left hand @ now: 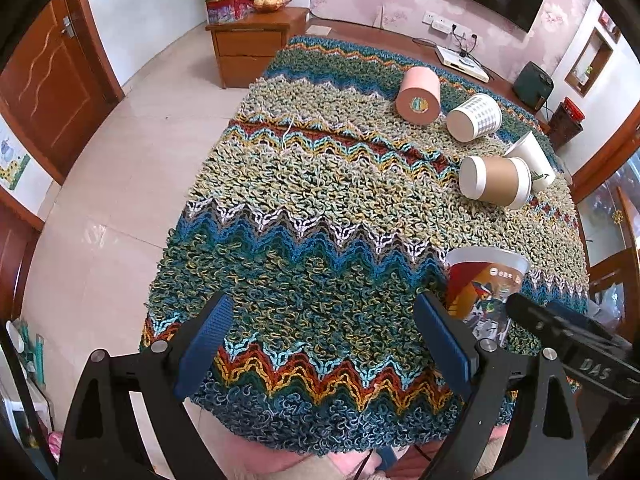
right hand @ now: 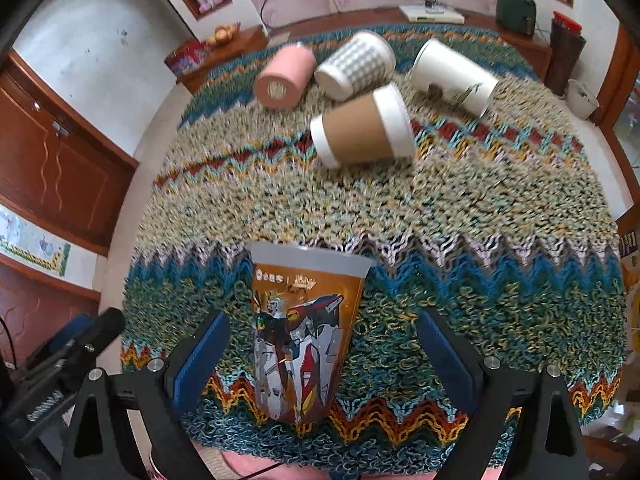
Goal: Flip cup upright
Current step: 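Lower the upright orange cup onto the blanket and open the left gripper, then close the right gripper around the upright orange cup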
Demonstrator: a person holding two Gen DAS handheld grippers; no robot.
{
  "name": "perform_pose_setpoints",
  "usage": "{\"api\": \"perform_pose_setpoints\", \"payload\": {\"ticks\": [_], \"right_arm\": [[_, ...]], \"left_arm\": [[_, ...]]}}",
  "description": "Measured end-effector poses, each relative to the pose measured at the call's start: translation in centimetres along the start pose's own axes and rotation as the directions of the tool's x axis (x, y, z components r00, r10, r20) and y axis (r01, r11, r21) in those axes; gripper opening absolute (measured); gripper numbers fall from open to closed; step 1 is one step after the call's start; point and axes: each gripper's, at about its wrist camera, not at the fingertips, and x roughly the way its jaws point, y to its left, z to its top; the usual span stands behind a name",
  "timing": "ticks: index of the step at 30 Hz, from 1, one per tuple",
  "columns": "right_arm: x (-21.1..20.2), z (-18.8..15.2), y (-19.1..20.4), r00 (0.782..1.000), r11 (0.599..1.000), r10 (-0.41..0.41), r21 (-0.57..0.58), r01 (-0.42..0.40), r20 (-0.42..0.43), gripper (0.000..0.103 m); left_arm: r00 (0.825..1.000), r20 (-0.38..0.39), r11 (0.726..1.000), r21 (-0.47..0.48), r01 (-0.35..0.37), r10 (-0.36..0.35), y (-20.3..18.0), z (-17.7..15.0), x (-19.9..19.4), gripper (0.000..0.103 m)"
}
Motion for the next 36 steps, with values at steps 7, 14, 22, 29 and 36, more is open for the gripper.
{"api": "perform_pose_setpoints", "payload": {"ticks": [7, 14, 22, 29, 36], "right_arm": [[3.2, 0.6, 0.4, 0.993, 1.000, 0.019, 0.017, -0.017, -0.112, 0.096], [5.1, 1.6, 0.8, 0.978, 0.999, 0.043, 0.016, -0.041, -0.203, 0.095], [6.7, 1.8, 1.1, 0.960, 0.998, 0.067, 0.015, -0.065, -0.273, 0.074], [4.5, 1.8, 0.3, 0.973, 0.997, 0.071, -0.011, -0.075, -0.222, 0.074], [0.4, 1.6, -0.3, 0.999, 0.996, 0.028, -0.080, -0.029, -0.018, 0.074]], "left_arm": [[1.000, -0.022, 1.000, -0.018, 0.018, -0.018, 0.7, 0.8, 1.4, 0.093], [0.999, -0.036, 0.999, -0.026, 0.026, -0.027, 1.1, 1.4, 2.4, 0.093], [0.999, -0.039, 0.999, -0.024, 0.029, -0.030, 1.2, 1.7, 2.9, 0.093], [0.999, -0.034, 0.999, -0.002, 0.037, -0.037, 0.4, 1.8, 2.6, 0.093], [0.999, 0.012, 0.998, 0.028, 0.050, -0.050, -1.0, 1.8, 1.2, 0.093]]}}
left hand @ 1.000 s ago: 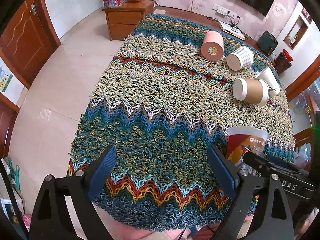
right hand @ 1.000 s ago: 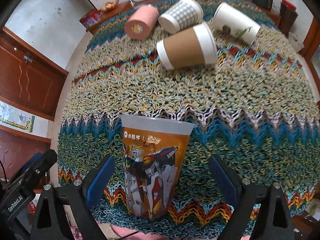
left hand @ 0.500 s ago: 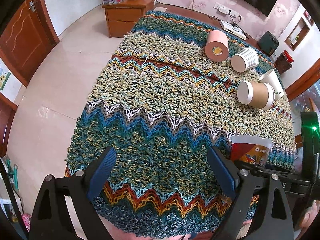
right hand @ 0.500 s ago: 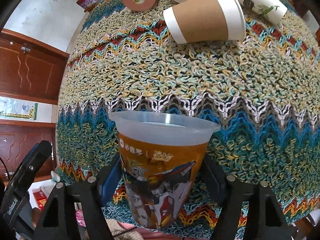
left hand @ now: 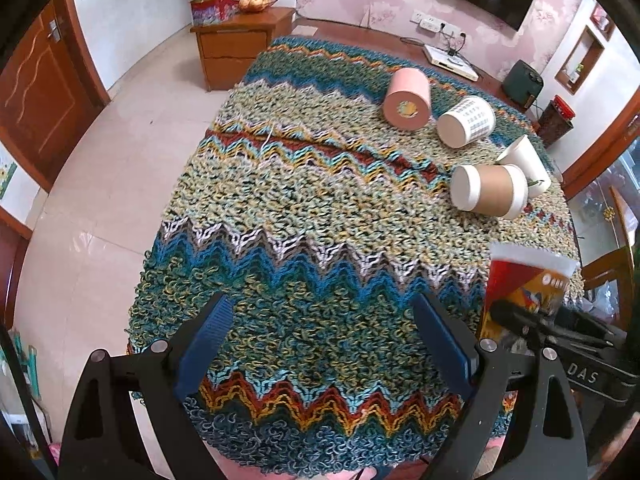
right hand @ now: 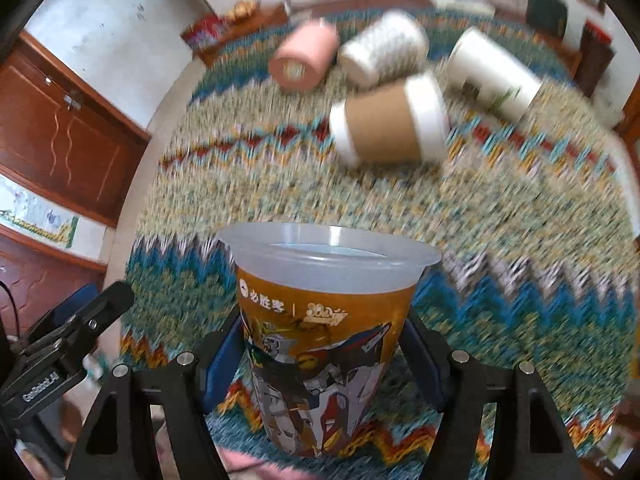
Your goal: Flip cup upright
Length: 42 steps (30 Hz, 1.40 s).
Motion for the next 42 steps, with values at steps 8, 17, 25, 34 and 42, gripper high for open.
{"api": "perform_pose_setpoints", "payload": {"ticks": [8, 17, 25, 34, 42], "right_arm": [[-1.8, -2.5, 0.2, 0.889, 0.975, -0.145, -0.091, 0.204, 0.435, 0.074], [-0.7, -2.3, -0.1, 0.811, 0.958, -0.212, -0.049, 0.284, 0.545, 0.074], [0.9, -3.1, -0.6, 0.827, 0.957, -0.229, -0.040, 0.289, 0.513, 0.074], [1.0, -4.6, 0.4, 0.825, 0.943, -0.236, -0.085, 0.322, 0.513, 0.073], [1.8, -6.8, 0.7, 0.853, 0.936, -0.240, -0.123, 0.330, 0.463, 0.070]], "left_arm": [[0.999, 0.016, 0.999, 0.012, 0.042, -0.042, -1.5, -0.3, 0.0, 0.093], [0.998, 0.045, 0.999, 0.027, 0.040, -0.041, -2.6, -0.4, -0.3, 0.093], [0.997, 0.056, 0.999, 0.018, 0.046, -0.047, -2.6, -0.5, -0.2, 0.093], [0.997, 0.062, 0.999, 0.019, 0.050, -0.052, -2.7, -0.8, -0.5, 0.093], [0.996, 0.069, 0.998, 0.026, 0.057, -0.059, -2.9, -1.4, -1.0, 0.093]]}}
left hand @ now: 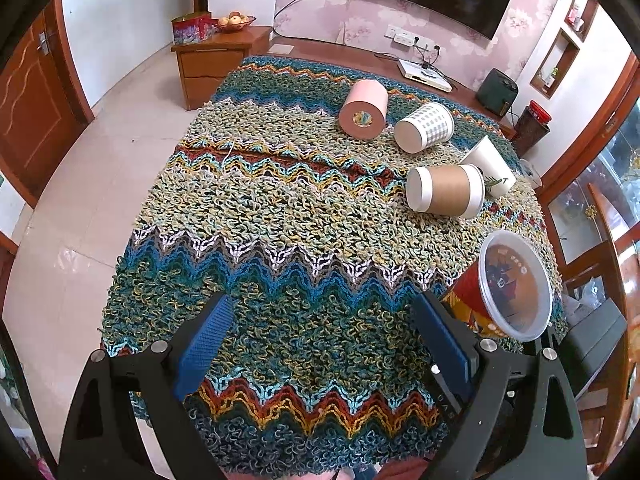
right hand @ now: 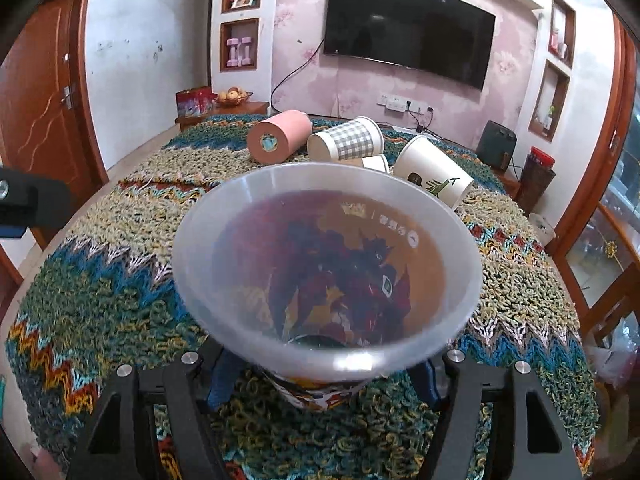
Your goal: Flip cup upright
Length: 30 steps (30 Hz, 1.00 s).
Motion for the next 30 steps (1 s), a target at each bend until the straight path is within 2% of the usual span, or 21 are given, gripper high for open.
{"api": "perform_pose_setpoints", "payload": {"ticks": [2, 6, 9, 17, 24, 30], "right_arm": [[-0.3, -0.1, 0.2, 1.000, 1.000, 0.003, -0.011, -0.003, -0.002, 0.071], [-1.0, -0.2, 0.5, 1.000, 1.000, 0.008, -0.021, -0.008, 0.006, 0.080], [-1.6, -0.3, 0.4, 1.000, 1.000, 0.019, -0.023, -0.018, 0.014, 0.080], [-3.5, -0.6, -0.8, 0.999, 1.000, 0.016, 0.020, -0.015, -0.027, 0.080], [-6.9, -0.2, -2.2, 0.999, 0.999, -0.011, 0.047, 0.013, -0.046, 0.080], [-10.2, 1.5, -3.0, 0.999, 0.999, 0.011, 0.042, -0.009, -0.032, 0.080]], "left_arm": [[1.000, 0.001, 1.000, 0.006, 0.000, 0.000, -0.1, -0.2, -0.2, 0.093], [1.000, 0.005, 1.000, 0.013, -0.002, 0.002, -0.3, -0.5, -0.6, 0.093], [1.000, 0.011, 1.000, 0.014, 0.000, 0.000, -0.4, -0.7, -0.9, 0.093], [1.000, 0.027, 1.000, 0.028, 0.011, -0.012, -1.0, -1.3, -2.3, 0.093], [0.999, 0.010, 0.999, 0.027, 0.042, -0.042, -1.7, -1.0, -3.4, 0.093], [0.998, -0.005, 0.998, 0.024, 0.064, -0.064, -2.5, -0.3, -4.2, 0.093]]}}
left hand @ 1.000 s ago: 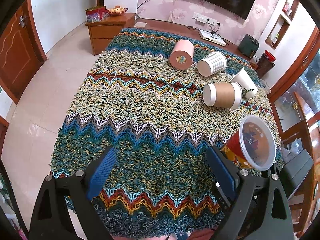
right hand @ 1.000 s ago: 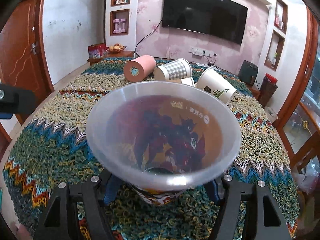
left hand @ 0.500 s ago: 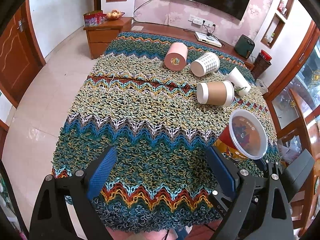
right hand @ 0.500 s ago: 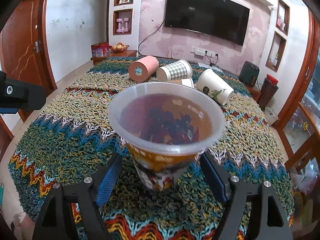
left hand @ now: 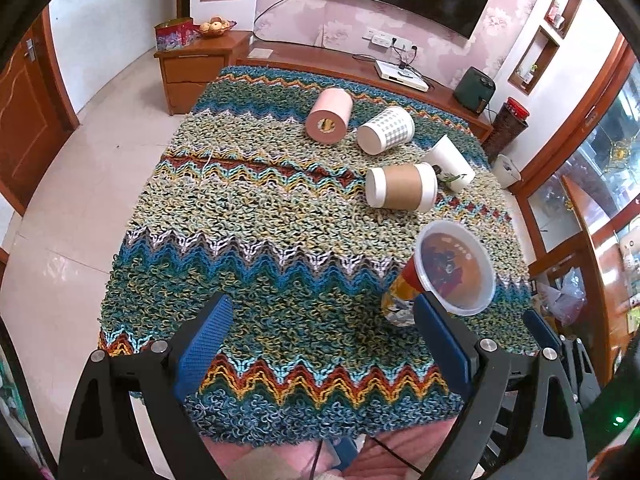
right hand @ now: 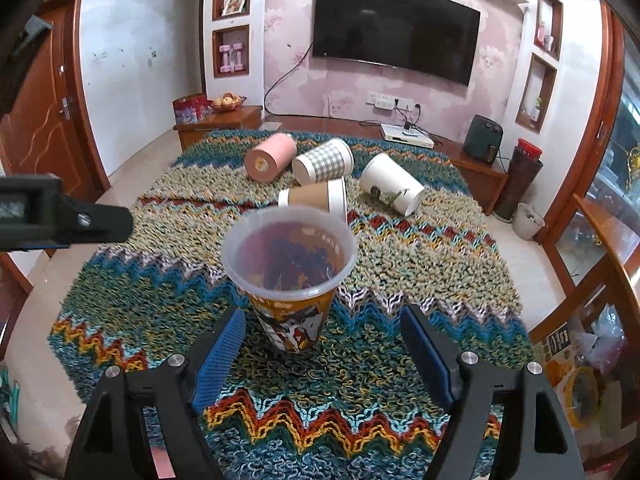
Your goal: Flip cup upright
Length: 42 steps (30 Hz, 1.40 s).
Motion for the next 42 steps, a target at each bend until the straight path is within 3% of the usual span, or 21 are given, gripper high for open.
{"api": "perform_pose_setpoints", "payload": {"ticks": [9, 21, 29, 42], "right_arm": [[-1.8, 2.7, -0.4, 0.999, 1.000, -0.026, -0.016, 0.025, -0.027, 0.080], [-3.6, 7.5, -1.3, 0.998, 0.999, 0.013, 0.034, -0.011, -0.062, 0.080], [-5.3, 10.0, -2.8, 0.998, 0.991, 0.039, 0.128, -0.032, -0.052, 0.080], [-5.9, 11.7, -3.6, 0.998, 0.987, -0.063, 0.147, 0.066, -0.028, 0.080]], "left_arm": [[1.000, 0.020, 1.000, 0.021, -0.009, 0.008, -1.4, 1.1, -2.1, 0.093], [0.996, 0.094, 0.999, 0.035, -0.013, 0.009, -2.2, 3.9, -5.6, 0.093], [0.991, 0.130, 0.998, 0.069, 0.010, -0.019, -3.0, 4.6, -7.2, 0.093], [0.984, 0.177, 0.995, 0.105, 0.001, -0.020, -4.0, 5.2, -8.2, 0.093]]}}
